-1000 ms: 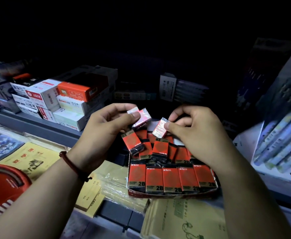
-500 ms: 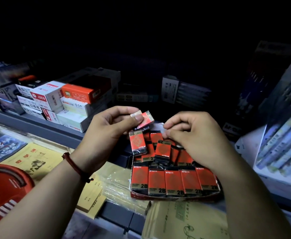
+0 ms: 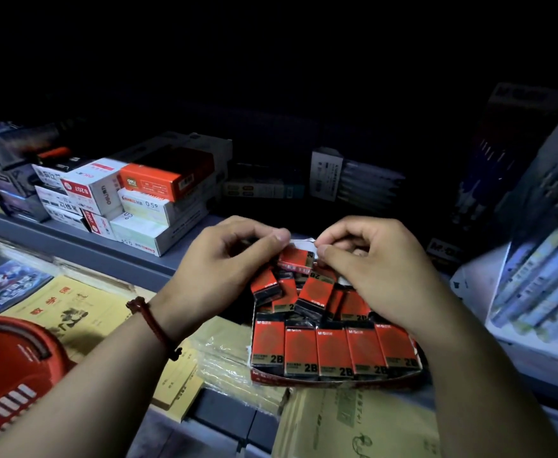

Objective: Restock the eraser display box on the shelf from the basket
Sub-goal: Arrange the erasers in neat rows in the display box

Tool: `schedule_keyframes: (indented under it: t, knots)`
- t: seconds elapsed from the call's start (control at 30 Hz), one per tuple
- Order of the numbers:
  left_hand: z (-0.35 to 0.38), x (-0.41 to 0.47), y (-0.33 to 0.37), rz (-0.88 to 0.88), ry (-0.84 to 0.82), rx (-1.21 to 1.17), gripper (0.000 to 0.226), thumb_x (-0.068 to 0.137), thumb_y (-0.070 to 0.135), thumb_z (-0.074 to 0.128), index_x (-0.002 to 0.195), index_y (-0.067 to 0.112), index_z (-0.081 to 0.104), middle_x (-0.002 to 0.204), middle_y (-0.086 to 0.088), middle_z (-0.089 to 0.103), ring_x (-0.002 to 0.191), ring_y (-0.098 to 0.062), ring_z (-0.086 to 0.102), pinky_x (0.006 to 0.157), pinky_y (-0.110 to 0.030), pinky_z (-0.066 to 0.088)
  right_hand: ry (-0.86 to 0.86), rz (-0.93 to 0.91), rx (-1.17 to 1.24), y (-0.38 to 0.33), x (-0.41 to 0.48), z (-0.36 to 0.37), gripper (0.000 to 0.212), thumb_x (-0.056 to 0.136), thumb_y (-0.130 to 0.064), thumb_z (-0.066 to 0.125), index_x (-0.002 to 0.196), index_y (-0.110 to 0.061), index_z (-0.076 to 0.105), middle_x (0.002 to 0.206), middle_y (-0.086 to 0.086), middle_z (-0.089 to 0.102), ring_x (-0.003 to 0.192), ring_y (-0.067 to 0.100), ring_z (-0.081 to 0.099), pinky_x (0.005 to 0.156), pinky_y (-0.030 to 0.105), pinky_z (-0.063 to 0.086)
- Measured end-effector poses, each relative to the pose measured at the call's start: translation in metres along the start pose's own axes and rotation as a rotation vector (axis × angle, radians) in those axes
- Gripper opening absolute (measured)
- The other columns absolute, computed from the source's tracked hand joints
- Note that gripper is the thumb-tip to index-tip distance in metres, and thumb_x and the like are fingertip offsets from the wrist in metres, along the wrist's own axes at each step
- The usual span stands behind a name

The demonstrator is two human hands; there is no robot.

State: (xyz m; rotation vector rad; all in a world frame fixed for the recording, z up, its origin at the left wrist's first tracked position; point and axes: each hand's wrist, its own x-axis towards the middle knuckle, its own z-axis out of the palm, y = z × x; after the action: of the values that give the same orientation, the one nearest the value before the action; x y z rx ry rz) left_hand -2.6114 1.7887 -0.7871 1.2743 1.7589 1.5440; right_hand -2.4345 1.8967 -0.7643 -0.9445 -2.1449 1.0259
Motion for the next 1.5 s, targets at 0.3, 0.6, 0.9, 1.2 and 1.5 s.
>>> schedule_keyframes:
  t: [0.3,0.6,0.9,1.2,1.5]
  knots:
    - [0.01,-0.002,-0.009,0.056,0.16,0.037,0.031,0.105,0.042,0.048,0.097,0.028,0.074,0.078,0.016,0.064,0.072,0.002,0.058,0.073,-0.025,0.041,-0.038,-0.101,-0.066,-0.012,-0.008,-0.006,0.008,0.091,-0.033,0.074,0.087,-0.029,0.079,0.072,-0.023,0.068,0.064,-0.008,0.059,0.06,0.006,0.041]
    - [0.014,0.001,0.0,0.003,0.102,-0.079,0.018,0.097,0.04,0.064,0.098,0.025,0.074,0.08,0.018,0.064,0.073,0.001,0.058,0.073,-0.02,0.042,-0.055,-0.076,0.062,-0.013,-0.007,-0.005,0.004,0.084,-0.022,0.083,0.082,-0.023,0.08,0.063,-0.019,0.066,0.057,-0.002,0.059,0.056,0.011,0.043]
    - [0.01,0.003,0.012,0.023,0.001,-0.221,0.02,0.088,0.013,0.074,0.108,0.011,0.076,0.1,-0.014,0.077,0.094,-0.035,0.075,0.081,-0.039,0.058,0.088,0.041,0.28,-0.013,-0.008,-0.013,0.016,0.084,-0.023,0.082,0.073,-0.015,0.075,0.072,0.006,0.077,0.075,0.03,0.075,0.081,0.052,0.061]
    - [0.012,0.014,0.017,0.079,-0.092,-0.104,0.017,0.079,0.019,0.081,0.094,0.011,0.082,0.091,-0.002,0.078,0.086,-0.017,0.076,0.076,-0.024,0.059,-0.063,-0.016,0.06,-0.007,-0.011,-0.02,0.03,0.09,-0.019,0.075,0.118,-0.029,0.072,0.074,-0.007,0.076,0.068,-0.003,0.066,0.076,0.021,0.048]
    - [-0.01,0.016,0.008,0.02,-0.03,0.027,0.008,0.092,0.014,0.07,0.095,0.015,0.078,0.085,-0.006,0.068,0.074,-0.015,0.063,0.07,-0.023,0.048,0.108,0.028,-0.097,0.01,-0.005,-0.028,0.008,0.086,-0.018,0.075,0.083,-0.024,0.07,0.058,-0.003,0.064,0.053,0.009,0.057,0.058,0.025,0.049]
